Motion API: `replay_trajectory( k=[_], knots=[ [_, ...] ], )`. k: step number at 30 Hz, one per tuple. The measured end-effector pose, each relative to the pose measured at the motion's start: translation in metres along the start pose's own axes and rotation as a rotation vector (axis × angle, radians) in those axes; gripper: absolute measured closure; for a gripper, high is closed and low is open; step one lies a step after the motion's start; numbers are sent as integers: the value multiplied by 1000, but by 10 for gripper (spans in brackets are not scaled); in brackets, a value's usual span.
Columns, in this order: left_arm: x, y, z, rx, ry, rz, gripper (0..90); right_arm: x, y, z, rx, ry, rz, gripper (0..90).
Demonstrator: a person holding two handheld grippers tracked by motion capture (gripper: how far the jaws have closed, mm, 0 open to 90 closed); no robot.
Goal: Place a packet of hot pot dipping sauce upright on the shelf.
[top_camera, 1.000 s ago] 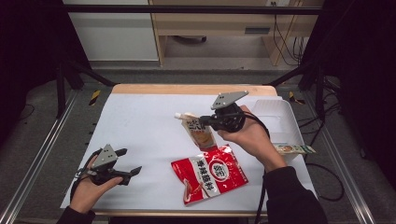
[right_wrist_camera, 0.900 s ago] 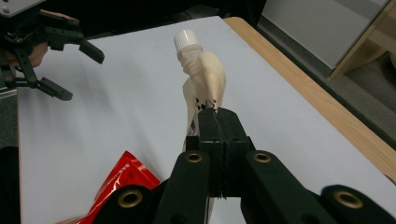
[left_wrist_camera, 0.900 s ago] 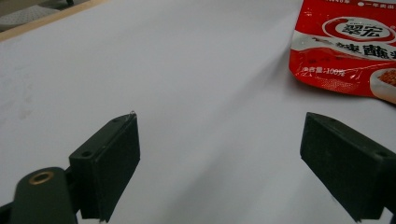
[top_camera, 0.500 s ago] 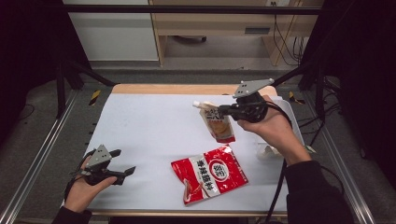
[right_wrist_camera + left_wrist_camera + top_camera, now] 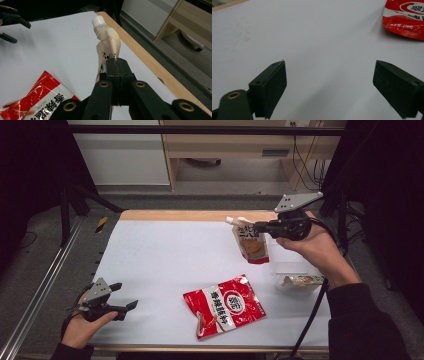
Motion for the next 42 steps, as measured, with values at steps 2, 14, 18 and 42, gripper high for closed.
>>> replay_trajectory(
  k=[2, 14, 18, 42],
  knots=[
    [0, -1, 0, -4, -2, 2, 115, 1, 7, 3, 2, 4, -2, 900],
    [3, 3, -1, -3, -28, -12, 114, 10, 36, 23, 19, 34, -28, 900],
    [6, 5, 1, -15, -42, -17, 114, 11, 44, 26, 14, 41, -22, 900],
    [11, 4, 3, -49, -67, -40, 116, 64, 52, 56, 94, 26, -59, 900]
  ],
)
Point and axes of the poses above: each handheld gripper's, and its own axes: z roughly backward along the jaws, x roughly out of its underside, y roughly to its right, the point moved 4 cm from there along -z, roughly forward along the jaws, and after that the axes turned 1 degree about -x, right-handed, at the moved point
